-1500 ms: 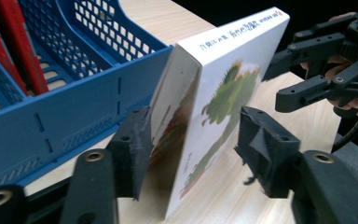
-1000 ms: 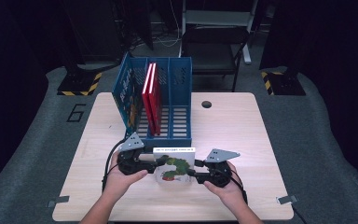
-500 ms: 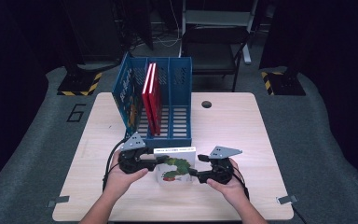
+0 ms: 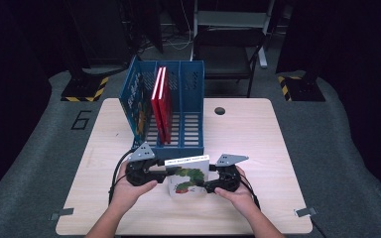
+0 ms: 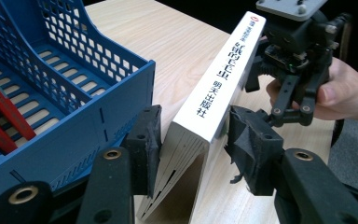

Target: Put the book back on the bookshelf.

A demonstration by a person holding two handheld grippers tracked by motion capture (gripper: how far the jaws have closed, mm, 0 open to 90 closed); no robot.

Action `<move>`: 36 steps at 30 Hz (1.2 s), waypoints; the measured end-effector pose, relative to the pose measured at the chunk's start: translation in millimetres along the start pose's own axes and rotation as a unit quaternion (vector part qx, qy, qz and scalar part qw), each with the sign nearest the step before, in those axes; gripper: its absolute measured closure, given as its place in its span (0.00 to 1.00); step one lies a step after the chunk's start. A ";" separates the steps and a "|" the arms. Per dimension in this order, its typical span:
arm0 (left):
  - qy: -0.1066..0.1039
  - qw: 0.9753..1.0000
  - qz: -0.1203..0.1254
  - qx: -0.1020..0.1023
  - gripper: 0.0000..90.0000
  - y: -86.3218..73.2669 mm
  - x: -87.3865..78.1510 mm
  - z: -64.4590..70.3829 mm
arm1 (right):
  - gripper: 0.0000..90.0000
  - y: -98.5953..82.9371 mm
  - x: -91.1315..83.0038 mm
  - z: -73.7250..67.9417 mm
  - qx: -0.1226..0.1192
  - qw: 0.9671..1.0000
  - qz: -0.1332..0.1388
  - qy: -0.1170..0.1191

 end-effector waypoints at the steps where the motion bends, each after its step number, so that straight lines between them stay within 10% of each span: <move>1: 0.003 1.000 0.003 0.000 0.61 0.2 0.5 -0.2 | 0.27 0.0 0.5 0.7 0.004 1.000 0.001 0.003; 36: -0.015 0.997 -0.053 0.045 0.78 7.3 4.8 23.3 | 0.32 6.1 0.1 4.0 0.007 1.000 0.018 -0.003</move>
Point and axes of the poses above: each handheld gripper's, and its own axes: x roughly forward along the jaws, y roughly out of its top, z roughly to its right, the point moved 8 cm from there along x, roughly forward along the jaws, and after that the axes turned 15 degrees about -y, right-handed, at the moved point
